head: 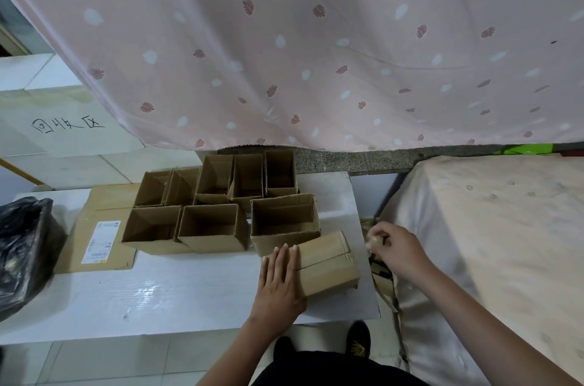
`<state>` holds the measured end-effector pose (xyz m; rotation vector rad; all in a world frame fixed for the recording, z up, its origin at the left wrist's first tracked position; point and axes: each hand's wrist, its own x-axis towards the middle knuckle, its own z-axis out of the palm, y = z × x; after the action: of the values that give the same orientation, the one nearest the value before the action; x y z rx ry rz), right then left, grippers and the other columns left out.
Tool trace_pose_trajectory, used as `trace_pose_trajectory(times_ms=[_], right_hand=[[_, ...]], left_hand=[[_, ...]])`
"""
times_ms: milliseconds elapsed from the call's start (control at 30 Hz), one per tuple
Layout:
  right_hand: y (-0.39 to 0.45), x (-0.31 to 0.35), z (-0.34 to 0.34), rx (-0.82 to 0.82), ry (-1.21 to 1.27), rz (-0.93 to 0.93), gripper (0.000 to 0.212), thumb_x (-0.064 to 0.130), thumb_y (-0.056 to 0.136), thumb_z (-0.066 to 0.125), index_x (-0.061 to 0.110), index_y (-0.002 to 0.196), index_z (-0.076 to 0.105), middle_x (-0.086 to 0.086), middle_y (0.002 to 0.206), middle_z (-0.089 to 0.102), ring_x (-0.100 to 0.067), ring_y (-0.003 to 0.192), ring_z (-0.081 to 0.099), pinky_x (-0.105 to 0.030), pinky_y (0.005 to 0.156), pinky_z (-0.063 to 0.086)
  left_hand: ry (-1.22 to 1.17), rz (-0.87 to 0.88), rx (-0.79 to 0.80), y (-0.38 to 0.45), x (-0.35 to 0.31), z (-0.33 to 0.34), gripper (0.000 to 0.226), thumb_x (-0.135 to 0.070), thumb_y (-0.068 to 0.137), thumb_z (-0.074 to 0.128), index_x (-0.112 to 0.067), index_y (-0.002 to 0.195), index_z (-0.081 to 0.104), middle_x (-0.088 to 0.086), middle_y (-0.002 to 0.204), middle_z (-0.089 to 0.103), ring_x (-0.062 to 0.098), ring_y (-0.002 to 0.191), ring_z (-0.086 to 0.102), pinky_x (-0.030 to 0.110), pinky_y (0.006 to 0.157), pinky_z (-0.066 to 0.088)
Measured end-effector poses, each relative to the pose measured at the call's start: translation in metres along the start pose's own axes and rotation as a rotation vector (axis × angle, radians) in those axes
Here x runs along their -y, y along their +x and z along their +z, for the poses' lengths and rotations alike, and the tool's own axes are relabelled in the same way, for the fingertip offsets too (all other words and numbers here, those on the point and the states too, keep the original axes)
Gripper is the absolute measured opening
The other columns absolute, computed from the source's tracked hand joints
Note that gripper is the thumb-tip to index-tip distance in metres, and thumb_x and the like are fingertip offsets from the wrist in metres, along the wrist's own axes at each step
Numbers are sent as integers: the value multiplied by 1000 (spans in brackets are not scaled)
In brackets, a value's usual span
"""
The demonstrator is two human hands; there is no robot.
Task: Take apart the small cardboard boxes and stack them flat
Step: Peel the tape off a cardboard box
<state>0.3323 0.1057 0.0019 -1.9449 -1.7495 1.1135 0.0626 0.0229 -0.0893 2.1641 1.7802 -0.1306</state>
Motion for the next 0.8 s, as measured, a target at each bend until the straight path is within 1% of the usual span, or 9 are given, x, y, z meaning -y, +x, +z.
trace_pose_trajectory(times_ms=[67,133,200,300,433,533,600,733,800], right_hand=[[-2,10,0,105,51,-33,28,24,94,66,35,119,64,7,108,64,-9,100,59,-25,84,45],[-4,20,0,152,38,-79,23,25,97,61,40,114,67,11,116,63,-8,107,57,-29,92,45],[-5,31,1,151,74,-108,18,25,95,64,41,97,71,11,115,65,-9,105,61,-33,96,47],[-6,42,-2,129,155,-140,14,24,86,76,33,96,75,8,114,59,-11,107,62,-31,104,45],[-8,53,-9,148,203,-166,21,24,80,82,27,99,74,10,118,54,-7,109,62,-14,98,44],[-12,58,-9,173,245,-173,15,21,87,75,24,102,72,7,122,52,-11,113,62,-25,105,46],[-14,57,-5,219,225,-174,17,17,92,69,28,104,69,10,124,51,-11,116,61,-28,107,46],[-18,55,8,324,0,-92,22,24,92,68,43,98,58,16,117,60,-3,110,57,-31,95,52],[-19,55,18,314,-102,-104,26,29,88,72,44,93,52,15,115,59,-3,105,57,-26,87,51]], left_hand=[[-25,-18,4,2,-2,-6,116,-56,86,55,-21,148,-37,8,165,-9,29,153,-12,45,122,-14],[-85,-12,-2,6,-5,-12,124,-53,79,62,-25,148,-37,10,159,6,30,150,2,47,124,-1],[-207,-21,-14,9,-7,-14,130,-56,73,67,-29,150,-34,8,153,10,29,143,11,46,123,11],[-412,-56,-41,7,-4,-12,132,-61,68,75,-28,156,-19,-2,150,9,23,139,17,41,119,20],[-597,-87,-62,2,7,-5,125,-45,68,85,-26,157,0,-1,154,14,24,142,26,42,118,33],[-685,-126,-44,0,12,-3,122,-45,67,88,-25,155,7,-2,153,22,21,140,32,39,114,39],[-717,-175,-34,-2,13,-1,123,-49,65,89,-22,155,9,-1,154,25,19,140,33,38,113,39],[-733,-234,-15,-3,18,8,120,-32,71,89,-18,157,7,4,159,23,25,144,31,38,111,41],[-753,-247,-15,-3,21,9,119,-28,72,88,-20,158,6,3,160,23,25,145,30,36,109,41]])
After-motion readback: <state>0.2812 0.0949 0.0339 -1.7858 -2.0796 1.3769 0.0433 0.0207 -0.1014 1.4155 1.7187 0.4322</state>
